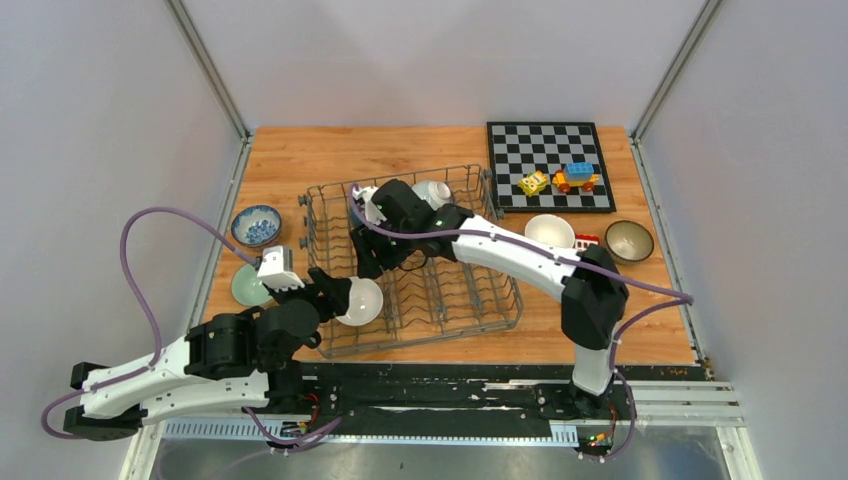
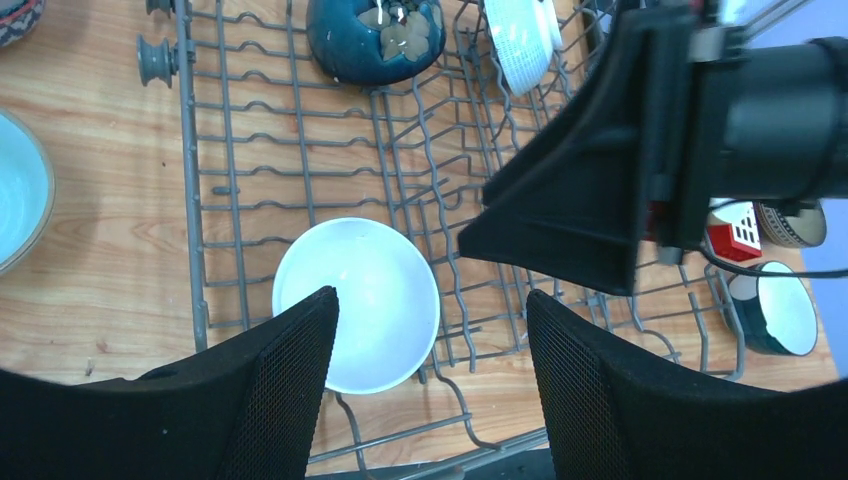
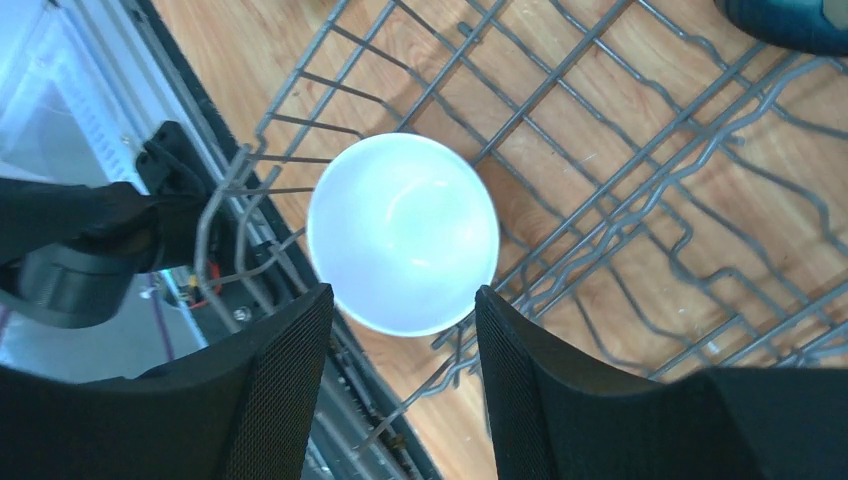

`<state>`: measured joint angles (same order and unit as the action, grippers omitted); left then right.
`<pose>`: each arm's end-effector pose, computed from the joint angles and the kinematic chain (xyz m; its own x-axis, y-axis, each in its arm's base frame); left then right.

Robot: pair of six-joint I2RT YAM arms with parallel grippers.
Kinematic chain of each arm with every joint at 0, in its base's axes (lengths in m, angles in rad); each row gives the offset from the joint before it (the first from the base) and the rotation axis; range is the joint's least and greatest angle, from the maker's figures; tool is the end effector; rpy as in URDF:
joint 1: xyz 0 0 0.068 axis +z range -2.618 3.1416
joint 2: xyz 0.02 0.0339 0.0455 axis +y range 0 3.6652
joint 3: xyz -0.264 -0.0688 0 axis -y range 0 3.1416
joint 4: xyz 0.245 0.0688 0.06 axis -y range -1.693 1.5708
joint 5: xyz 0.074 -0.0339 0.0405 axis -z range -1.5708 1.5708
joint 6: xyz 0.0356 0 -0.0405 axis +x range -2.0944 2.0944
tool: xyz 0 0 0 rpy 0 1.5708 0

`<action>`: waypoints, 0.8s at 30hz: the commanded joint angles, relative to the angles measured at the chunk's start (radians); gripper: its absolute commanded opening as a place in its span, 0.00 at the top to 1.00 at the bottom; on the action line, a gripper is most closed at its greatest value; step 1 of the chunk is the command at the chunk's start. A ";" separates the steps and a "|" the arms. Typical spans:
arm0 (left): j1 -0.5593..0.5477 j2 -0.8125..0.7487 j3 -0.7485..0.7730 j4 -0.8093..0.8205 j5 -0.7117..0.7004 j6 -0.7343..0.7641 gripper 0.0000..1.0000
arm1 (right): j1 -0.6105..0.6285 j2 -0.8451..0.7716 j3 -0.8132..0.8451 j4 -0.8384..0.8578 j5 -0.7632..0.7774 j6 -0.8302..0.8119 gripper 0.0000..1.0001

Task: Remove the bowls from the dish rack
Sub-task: Pick up the bowl from the dish rack.

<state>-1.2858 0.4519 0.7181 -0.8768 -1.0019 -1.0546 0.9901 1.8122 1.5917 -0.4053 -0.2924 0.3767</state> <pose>0.0511 -0.0678 0.2977 -0.3604 -0.4362 -0.8245 0.0192 0.8802 -0.4741 0.2234 0.3592 0.3115 -0.6405 -0.3340 -0.6916 -0.7454 0.4870 0.4551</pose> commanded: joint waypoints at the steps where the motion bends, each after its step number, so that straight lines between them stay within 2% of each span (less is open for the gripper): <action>1: 0.006 -0.007 -0.001 0.021 -0.025 0.023 0.29 | 0.018 0.093 0.085 -0.077 0.023 -0.194 0.42; 12: 0.006 -0.044 0.003 0.008 -0.030 0.071 0.29 | 0.019 0.252 0.200 -0.103 -0.054 -0.367 0.43; 24: 0.006 -0.084 -0.035 0.004 -0.021 0.073 0.29 | 0.022 0.337 0.201 -0.113 -0.075 -0.372 0.51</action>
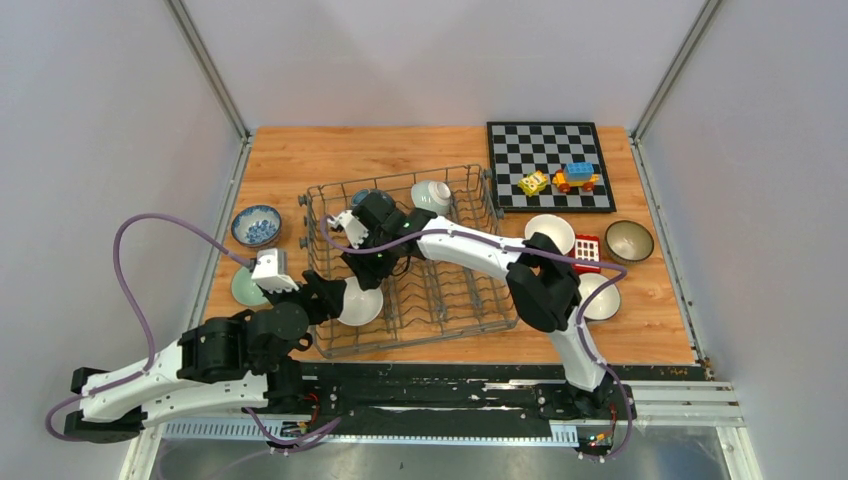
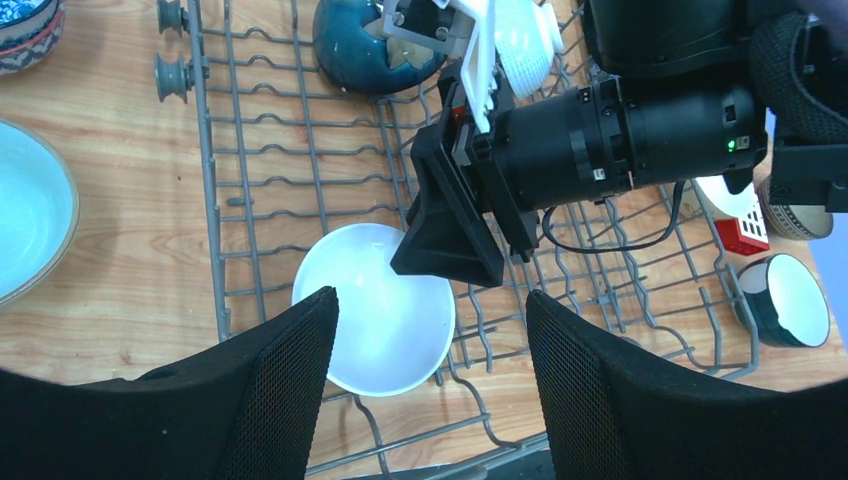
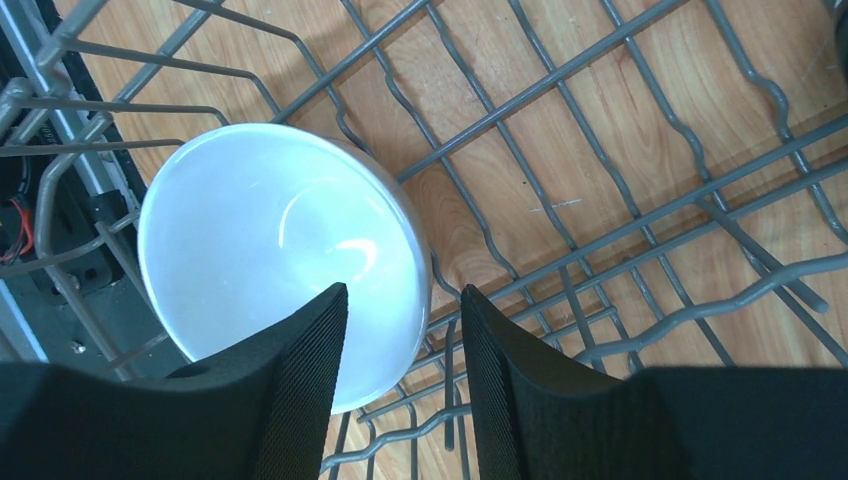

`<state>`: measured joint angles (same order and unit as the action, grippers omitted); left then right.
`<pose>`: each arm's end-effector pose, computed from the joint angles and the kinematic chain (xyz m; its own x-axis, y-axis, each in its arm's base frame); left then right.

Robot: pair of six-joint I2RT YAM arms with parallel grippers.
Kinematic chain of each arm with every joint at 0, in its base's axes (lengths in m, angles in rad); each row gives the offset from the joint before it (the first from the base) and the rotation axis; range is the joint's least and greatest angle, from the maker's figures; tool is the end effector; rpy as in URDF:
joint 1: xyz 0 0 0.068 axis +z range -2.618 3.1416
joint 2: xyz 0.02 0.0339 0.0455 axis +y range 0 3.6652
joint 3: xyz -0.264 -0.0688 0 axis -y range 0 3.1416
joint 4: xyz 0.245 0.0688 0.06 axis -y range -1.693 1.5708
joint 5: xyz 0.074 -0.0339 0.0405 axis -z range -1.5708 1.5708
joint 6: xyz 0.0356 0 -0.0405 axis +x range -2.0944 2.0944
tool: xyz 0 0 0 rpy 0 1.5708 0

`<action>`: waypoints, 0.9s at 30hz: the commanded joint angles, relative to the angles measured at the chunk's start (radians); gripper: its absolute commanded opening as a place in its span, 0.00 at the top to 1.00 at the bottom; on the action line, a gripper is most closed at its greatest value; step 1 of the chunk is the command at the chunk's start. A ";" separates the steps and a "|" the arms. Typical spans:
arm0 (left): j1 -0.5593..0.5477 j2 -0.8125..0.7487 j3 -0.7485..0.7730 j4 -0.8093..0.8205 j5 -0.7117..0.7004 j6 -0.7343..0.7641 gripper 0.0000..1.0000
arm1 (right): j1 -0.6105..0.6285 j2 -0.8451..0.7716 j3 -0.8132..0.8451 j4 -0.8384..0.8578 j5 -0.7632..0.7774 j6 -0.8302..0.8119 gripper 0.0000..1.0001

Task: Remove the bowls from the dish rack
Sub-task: Pick up the bowl from the dish rack.

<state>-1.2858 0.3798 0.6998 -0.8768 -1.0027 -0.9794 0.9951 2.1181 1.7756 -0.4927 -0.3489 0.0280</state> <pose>0.0478 -0.0564 0.2962 -0.3445 -0.4129 -0.8431 0.0523 0.8882 -0.4564 0.2513 0.4096 0.2335 -0.4291 -0.6127 -0.6637 -0.9015 0.3365 0.2722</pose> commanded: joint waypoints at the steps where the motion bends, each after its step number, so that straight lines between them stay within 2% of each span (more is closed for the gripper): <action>1: 0.006 -0.012 -0.018 0.004 -0.020 -0.002 0.29 | 0.018 0.036 0.016 -0.026 -0.018 -0.023 0.52; 10: 0.006 -0.011 -0.034 0.016 -0.016 -0.005 0.29 | 0.023 0.062 0.012 -0.026 -0.021 -0.016 0.61; 18: 0.006 -0.012 -0.039 0.017 -0.016 -0.012 0.29 | 0.028 0.062 0.007 -0.026 -0.015 0.007 0.78; 24: 0.006 -0.008 -0.025 0.033 -0.019 -0.001 0.29 | 0.028 0.053 0.023 -0.026 -0.013 0.025 1.00; 27: 0.006 -0.007 -0.014 0.031 -0.022 0.001 0.29 | 0.028 0.045 0.026 -0.026 -0.013 0.039 1.00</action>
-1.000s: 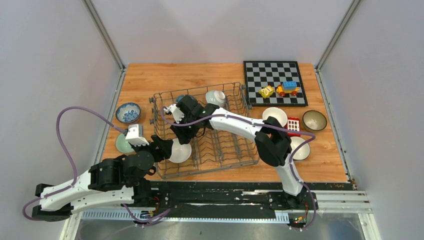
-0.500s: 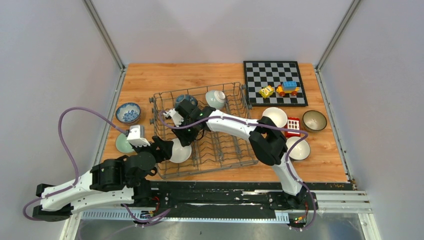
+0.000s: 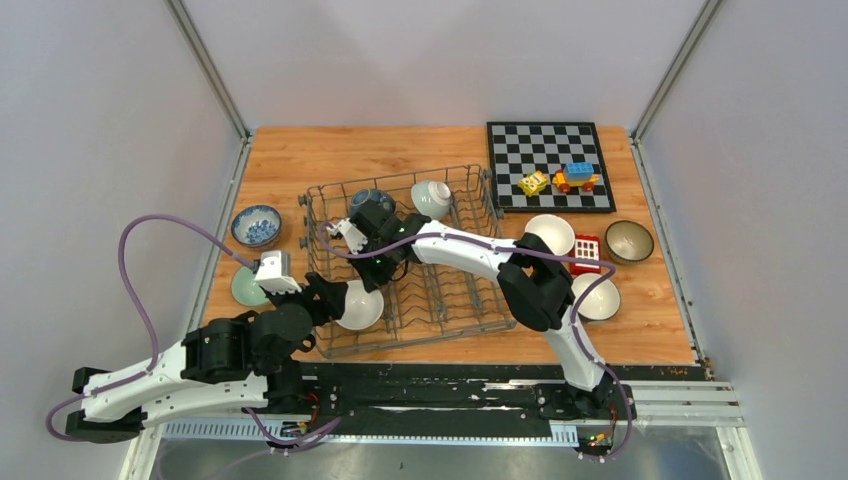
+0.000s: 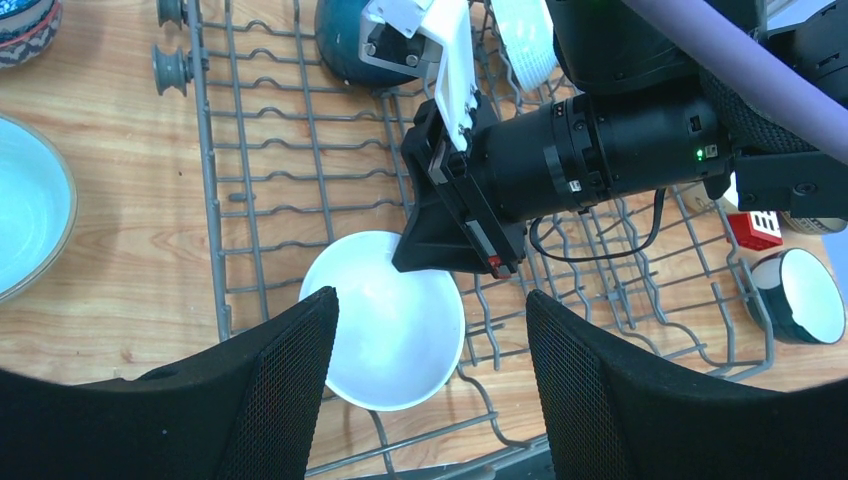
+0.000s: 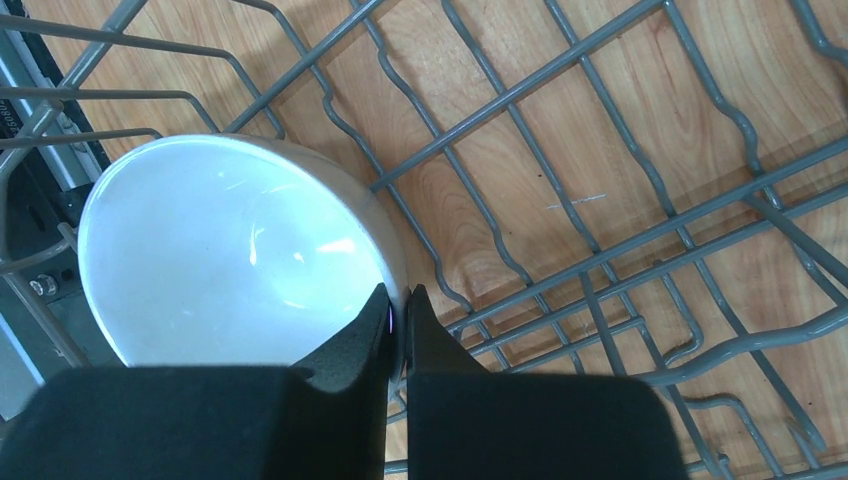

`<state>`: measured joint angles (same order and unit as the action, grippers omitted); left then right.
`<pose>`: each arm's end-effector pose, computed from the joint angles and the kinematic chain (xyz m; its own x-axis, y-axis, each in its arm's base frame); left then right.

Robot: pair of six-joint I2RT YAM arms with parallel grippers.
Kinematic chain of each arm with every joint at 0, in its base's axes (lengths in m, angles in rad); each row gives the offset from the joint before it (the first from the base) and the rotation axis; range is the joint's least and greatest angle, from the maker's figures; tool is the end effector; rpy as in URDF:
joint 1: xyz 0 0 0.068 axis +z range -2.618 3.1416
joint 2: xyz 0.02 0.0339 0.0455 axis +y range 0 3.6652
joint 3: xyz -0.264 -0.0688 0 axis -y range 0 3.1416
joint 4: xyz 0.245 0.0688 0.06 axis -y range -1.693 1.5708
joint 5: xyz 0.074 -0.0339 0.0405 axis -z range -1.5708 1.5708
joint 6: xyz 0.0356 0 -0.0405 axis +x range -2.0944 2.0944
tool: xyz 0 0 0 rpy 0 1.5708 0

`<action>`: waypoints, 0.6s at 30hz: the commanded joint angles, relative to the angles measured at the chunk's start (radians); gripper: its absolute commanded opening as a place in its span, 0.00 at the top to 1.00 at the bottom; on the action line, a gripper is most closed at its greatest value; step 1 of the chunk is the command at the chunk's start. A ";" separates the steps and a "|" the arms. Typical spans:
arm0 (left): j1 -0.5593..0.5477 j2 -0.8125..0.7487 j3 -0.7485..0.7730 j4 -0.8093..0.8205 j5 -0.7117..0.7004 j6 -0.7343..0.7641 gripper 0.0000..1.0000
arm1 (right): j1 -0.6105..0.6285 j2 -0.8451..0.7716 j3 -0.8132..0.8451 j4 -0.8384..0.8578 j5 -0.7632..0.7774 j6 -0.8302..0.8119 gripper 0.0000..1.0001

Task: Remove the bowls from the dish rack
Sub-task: Pick up the bowl from the dish rack.

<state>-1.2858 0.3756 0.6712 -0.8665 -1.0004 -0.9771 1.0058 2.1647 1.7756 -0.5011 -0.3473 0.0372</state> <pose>0.0484 -0.0585 0.2887 -0.3495 -0.3991 -0.8477 0.0526 0.8950 -0.4430 0.2493 0.4160 0.2113 -0.4496 -0.6440 -0.6190 -0.8927 0.3467 0.2877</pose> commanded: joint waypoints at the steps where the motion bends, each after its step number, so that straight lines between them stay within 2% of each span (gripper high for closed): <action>1: 0.006 -0.003 0.019 0.018 -0.026 -0.001 0.29 | 0.017 -0.010 0.027 -0.017 -0.012 0.039 1.00; 7: 0.006 0.000 0.103 0.018 -0.097 0.058 0.28 | -0.004 -0.148 0.033 -0.019 0.078 0.133 1.00; 11: 0.006 0.038 0.204 0.043 -0.219 0.099 0.22 | -0.051 -0.291 0.021 -0.049 0.167 0.209 1.00; 14: 0.006 0.107 0.273 0.155 -0.248 0.233 0.19 | -0.094 -0.419 -0.023 -0.096 0.235 0.245 1.00; 15: 0.006 0.147 0.292 0.212 -0.237 0.296 0.16 | -0.107 -0.463 -0.043 -0.113 0.264 0.253 1.00; 17: 0.006 0.209 0.328 0.301 -0.209 0.380 0.03 | -0.130 -0.549 -0.081 -0.164 0.328 0.265 1.00; 18: 0.006 0.241 0.343 0.344 -0.187 0.414 0.01 | -0.138 -0.589 -0.100 -0.190 0.373 0.267 1.00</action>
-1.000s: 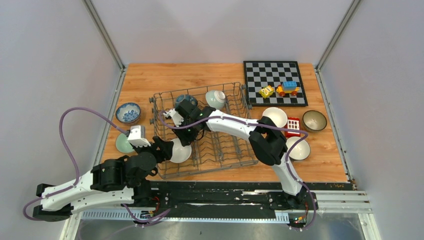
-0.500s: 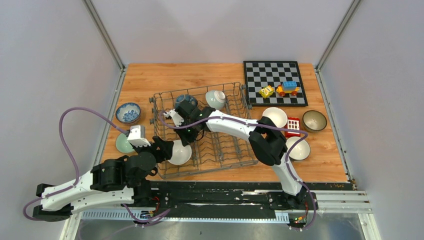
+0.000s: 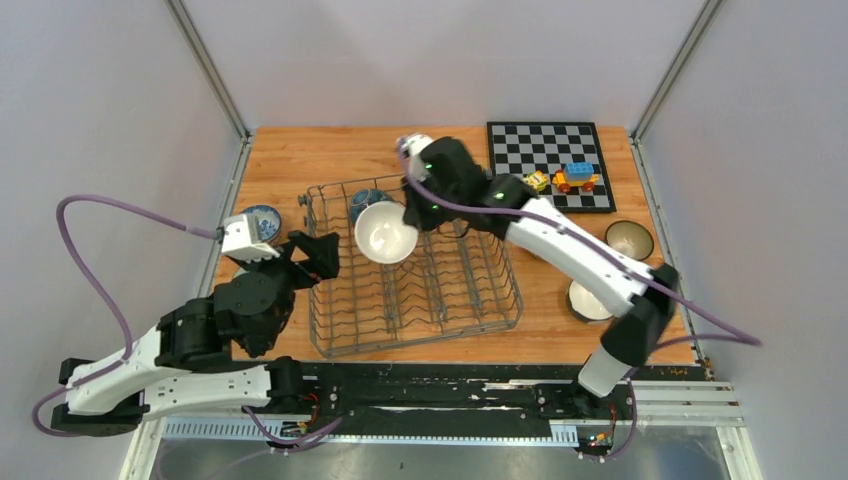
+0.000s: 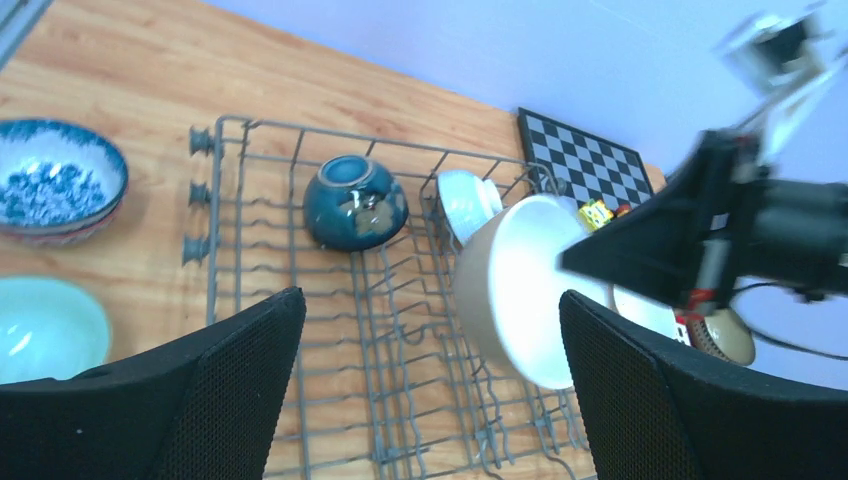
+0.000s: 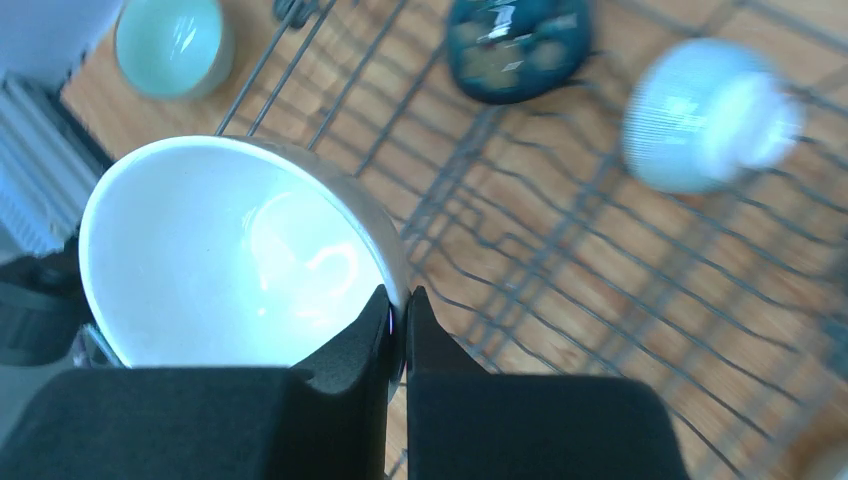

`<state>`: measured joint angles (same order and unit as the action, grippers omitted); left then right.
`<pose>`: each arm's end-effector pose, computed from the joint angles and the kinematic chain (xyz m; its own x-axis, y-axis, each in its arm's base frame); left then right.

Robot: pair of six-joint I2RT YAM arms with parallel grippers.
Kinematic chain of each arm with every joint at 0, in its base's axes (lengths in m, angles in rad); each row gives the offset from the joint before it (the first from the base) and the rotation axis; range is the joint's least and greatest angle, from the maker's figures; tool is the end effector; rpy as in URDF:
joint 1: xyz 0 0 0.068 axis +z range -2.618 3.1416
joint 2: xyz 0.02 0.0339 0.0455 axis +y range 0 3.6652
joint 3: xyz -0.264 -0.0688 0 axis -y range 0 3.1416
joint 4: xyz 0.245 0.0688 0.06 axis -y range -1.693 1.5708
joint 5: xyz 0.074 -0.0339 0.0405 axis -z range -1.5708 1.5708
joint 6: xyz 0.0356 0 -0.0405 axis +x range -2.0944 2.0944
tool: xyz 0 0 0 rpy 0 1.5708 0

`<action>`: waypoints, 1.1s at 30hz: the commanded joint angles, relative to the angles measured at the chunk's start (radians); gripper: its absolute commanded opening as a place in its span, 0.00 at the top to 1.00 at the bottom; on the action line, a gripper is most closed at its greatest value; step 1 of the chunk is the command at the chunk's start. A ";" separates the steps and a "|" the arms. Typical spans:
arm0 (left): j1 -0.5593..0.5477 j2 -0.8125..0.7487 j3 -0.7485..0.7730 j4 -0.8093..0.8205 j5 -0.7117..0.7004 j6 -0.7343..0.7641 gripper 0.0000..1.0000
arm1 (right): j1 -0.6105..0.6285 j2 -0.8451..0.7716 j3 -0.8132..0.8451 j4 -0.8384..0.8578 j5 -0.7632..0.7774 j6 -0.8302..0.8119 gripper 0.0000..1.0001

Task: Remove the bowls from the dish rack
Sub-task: Pick up the bowl from the dish rack.

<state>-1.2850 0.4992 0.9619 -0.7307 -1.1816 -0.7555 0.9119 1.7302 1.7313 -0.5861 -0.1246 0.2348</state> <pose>0.0499 -0.0531 0.3798 -0.1315 -0.4753 -0.8699 0.0307 0.8752 -0.4828 0.2402 0.3174 0.3741 -0.5261 -0.3024 -0.7949 -0.7461 0.6127 0.2607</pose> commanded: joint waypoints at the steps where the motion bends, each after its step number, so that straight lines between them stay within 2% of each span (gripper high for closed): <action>1: 0.005 0.145 0.067 0.255 0.026 0.230 0.00 | -0.052 -0.196 -0.076 -0.132 0.189 0.075 1.00; 3: 0.005 0.196 0.084 0.363 0.081 0.307 0.00 | -0.066 -0.291 -0.139 -0.170 0.252 0.088 1.00; 8: 0.010 0.318 0.112 0.491 0.264 0.335 0.00 | -0.121 -0.485 -0.296 -0.235 0.342 0.158 1.00; 10: 0.016 0.406 0.185 0.423 0.357 0.315 0.00 | -0.143 -0.539 -0.344 -0.260 0.368 0.197 1.00; 14: 0.029 0.594 0.340 0.245 0.437 0.234 0.00 | -0.208 -0.607 -0.397 -0.326 0.390 0.301 1.00; 19: 0.107 0.692 0.335 0.265 0.710 0.144 0.00 | -0.255 -0.618 -0.393 -0.447 0.429 0.426 1.00; 23: 0.143 0.755 0.335 0.254 0.812 0.094 0.00 | -0.281 -0.619 -0.380 -0.561 0.538 0.540 1.00; 30: 0.173 0.816 0.312 0.340 0.928 0.072 0.00 | -0.317 -0.622 -0.403 -0.538 0.390 0.520 1.00; 33: 0.176 0.883 0.349 0.337 0.974 0.085 0.01 | -0.318 -0.621 -0.416 -0.534 0.317 0.517 1.00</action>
<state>-1.1198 1.3151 1.2854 -0.4343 -0.3107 -0.6655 0.6029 1.1282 1.3270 -1.1233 0.2974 0.7223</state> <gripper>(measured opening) 0.997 0.037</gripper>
